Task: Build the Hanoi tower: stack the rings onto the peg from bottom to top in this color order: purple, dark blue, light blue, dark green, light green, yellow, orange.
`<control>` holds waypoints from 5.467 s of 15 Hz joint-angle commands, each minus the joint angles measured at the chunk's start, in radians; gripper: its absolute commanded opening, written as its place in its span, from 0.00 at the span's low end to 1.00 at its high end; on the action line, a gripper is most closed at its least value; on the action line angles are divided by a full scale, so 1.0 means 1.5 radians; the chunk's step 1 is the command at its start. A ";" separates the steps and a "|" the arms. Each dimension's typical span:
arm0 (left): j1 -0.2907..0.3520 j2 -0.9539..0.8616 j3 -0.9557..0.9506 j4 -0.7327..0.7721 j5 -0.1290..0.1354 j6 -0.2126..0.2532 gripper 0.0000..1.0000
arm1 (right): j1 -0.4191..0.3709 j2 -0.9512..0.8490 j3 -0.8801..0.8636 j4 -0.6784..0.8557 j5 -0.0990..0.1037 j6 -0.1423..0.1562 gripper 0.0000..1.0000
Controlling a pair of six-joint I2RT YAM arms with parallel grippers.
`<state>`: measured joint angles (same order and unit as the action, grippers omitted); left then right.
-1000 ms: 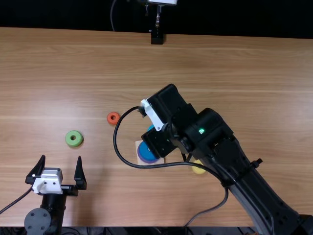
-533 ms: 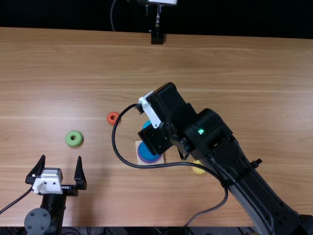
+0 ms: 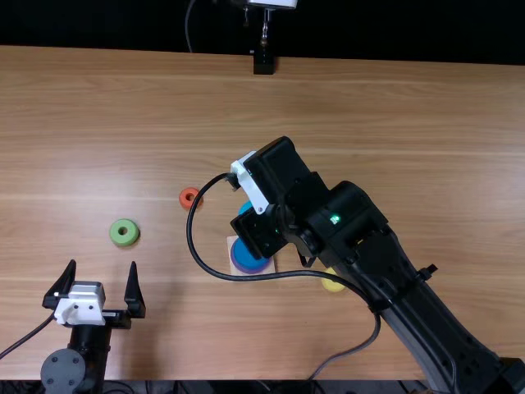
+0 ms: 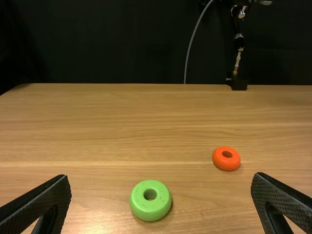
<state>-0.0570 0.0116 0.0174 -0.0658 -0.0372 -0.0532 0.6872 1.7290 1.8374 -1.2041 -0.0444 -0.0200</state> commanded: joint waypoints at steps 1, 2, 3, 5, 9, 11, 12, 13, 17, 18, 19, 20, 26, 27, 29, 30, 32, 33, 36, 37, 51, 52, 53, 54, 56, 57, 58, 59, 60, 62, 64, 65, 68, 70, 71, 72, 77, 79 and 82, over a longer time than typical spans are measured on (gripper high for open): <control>0.006 -0.008 -0.012 -0.010 -0.001 0.006 1.00 | 0.008 0.016 0.010 0.002 -0.005 0.004 0.00; 0.006 -0.008 -0.012 -0.010 -0.001 0.006 1.00 | 0.008 0.017 0.010 0.002 -0.005 0.004 0.00; 0.006 -0.008 -0.012 -0.010 -0.001 0.006 1.00 | 0.008 0.022 0.010 0.002 -0.005 0.004 0.00; 0.006 -0.008 -0.012 -0.010 -0.001 0.006 1.00 | 0.008 0.031 0.011 0.002 -0.005 0.004 0.00; 0.006 -0.008 -0.012 -0.010 -0.001 0.006 1.00 | 0.008 0.032 0.008 -0.001 -0.005 0.005 0.00; 0.006 -0.008 -0.012 -0.010 -0.001 0.006 1.00 | 0.009 0.032 0.007 -0.004 -0.005 0.005 0.00; 0.006 -0.008 -0.012 -0.010 -0.001 0.006 1.00 | 0.008 0.032 0.005 -0.005 -0.005 0.005 0.00; 0.006 -0.008 -0.012 -0.010 -0.001 0.006 1.00 | 0.009 0.032 -0.001 -0.004 -0.005 0.005 0.00; 0.006 -0.008 -0.012 -0.010 -0.001 0.006 1.00 | 0.010 0.042 -0.007 -0.005 -0.005 0.005 0.00; 0.006 -0.008 -0.012 -0.010 -0.001 0.006 1.00 | 0.011 0.042 -0.007 -0.005 -0.005 0.005 0.00; 0.006 -0.008 -0.012 -0.010 -0.001 0.006 1.00 | 0.018 0.042 -0.009 -0.005 -0.005 0.005 0.00; 0.006 -0.008 -0.012 -0.010 -0.001 0.006 1.00 | 0.020 0.042 -0.013 -0.005 -0.005 0.005 0.00; 0.006 -0.008 -0.012 -0.010 -0.001 0.006 1.00 | 0.020 0.046 -0.034 -0.004 -0.005 0.005 0.00; 0.006 -0.008 -0.012 -0.010 -0.001 0.006 1.00 | 0.020 0.047 -0.035 -0.004 -0.005 0.005 0.00; 0.006 -0.008 -0.012 -0.010 -0.001 0.006 1.00 | 0.019 0.047 -0.034 -0.003 -0.005 0.005 0.00; 0.006 -0.008 -0.012 -0.010 -0.001 0.006 1.00 | 0.019 0.047 -0.034 -0.003 -0.005 0.005 0.00; 0.006 -0.008 -0.012 -0.010 -0.001 0.006 1.00 | 0.019 0.047 -0.034 -0.001 -0.004 0.005 0.00; 0.006 -0.008 -0.012 -0.010 -0.001 0.006 1.00 | 0.019 0.047 -0.034 0.001 -0.004 0.004 0.00; 0.006 -0.008 -0.012 -0.010 -0.001 0.006 1.00 | 0.019 0.047 -0.034 0.002 -0.001 0.002 0.94; 0.006 -0.008 -0.012 -0.010 -0.001 0.006 1.00 | 0.019 0.047 -0.035 0.001 0.005 0.000 1.00; 0.006 -0.008 -0.012 -0.011 -0.001 0.006 1.00 | -0.096 0.044 -0.057 0.236 0.004 0.004 1.00; 0.006 -0.008 -0.012 -0.010 -0.001 0.006 1.00 | -0.121 0.043 -0.084 0.274 0.005 0.004 1.00; 0.006 -0.008 -0.012 -0.010 -0.001 0.006 1.00 | -0.144 0.041 -0.117 0.321 0.005 0.001 1.00; 0.006 -0.008 -0.012 -0.010 -0.001 0.006 1.00 | -0.169 0.041 -0.156 0.375 0.004 0.000 1.00; 0.006 -0.008 -0.012 -0.010 -0.001 0.006 1.00 | -0.216 0.041 -0.227 0.471 0.004 0.000 1.00; 0.006 -0.008 -0.012 -0.010 -0.001 0.006 1.00 | -0.235 0.043 -0.250 0.484 0.008 0.001 1.00; 0.006 -0.008 -0.012 -0.010 -0.001 0.006 1.00 | -0.256 0.044 -0.262 0.479 0.006 0.001 1.00; 0.006 -0.008 -0.012 -0.011 -0.001 0.006 1.00 | -0.270 0.046 -0.275 0.479 0.008 0.001 1.00; 0.006 -0.008 -0.012 -0.010 -0.001 0.006 1.00 | -0.278 0.048 -0.288 0.478 0.008 0.000 1.00; 0.006 -0.008 -0.012 -0.010 -0.001 0.006 1.00 | -0.281 0.080 -0.307 0.458 0.006 0.000 1.00; 0.006 -0.008 -0.012 -0.010 -0.001 0.006 1.00 | -0.281 0.100 -0.312 0.427 0.006 0.000 1.00; 0.006 -0.008 -0.012 -0.010 -0.001 0.006 1.00 | -0.282 0.113 -0.312 0.412 0.008 -0.001 1.00; 0.006 -0.008 -0.012 -0.010 -0.001 0.006 1.00 | -0.290 0.139 -0.310 0.382 0.008 -0.001 1.00; 0.006 -0.008 -0.012 -0.010 -0.001 0.006 1.00 | -0.299 0.149 -0.312 0.381 0.008 -0.004 1.00; 0.006 -0.008 -0.012 -0.011 -0.001 0.006 1.00 | -0.308 0.157 -0.313 0.381 0.008 -0.005 1.00; 0.006 -0.008 -0.012 -0.010 -0.001 0.006 1.00 | -0.310 0.160 -0.312 0.381 0.008 -0.006 1.00; 0.006 -0.008 -0.012 -0.010 -0.001 0.006 1.00 | -0.320 0.174 -0.312 0.379 0.009 -0.006 1.00; 0.006 -0.008 -0.012 -0.010 -0.001 0.006 1.00 | -0.320 0.191 -0.311 0.359 0.010 -0.005 1.00; 0.006 -0.008 -0.012 -0.010 -0.001 0.006 1.00 | -0.320 0.196 -0.310 0.355 0.010 -0.004 1.00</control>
<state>-0.0570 0.0116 0.0174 -0.0666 -0.0376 -0.0528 0.2195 2.0064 1.3796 -0.6701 -0.0330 -0.0261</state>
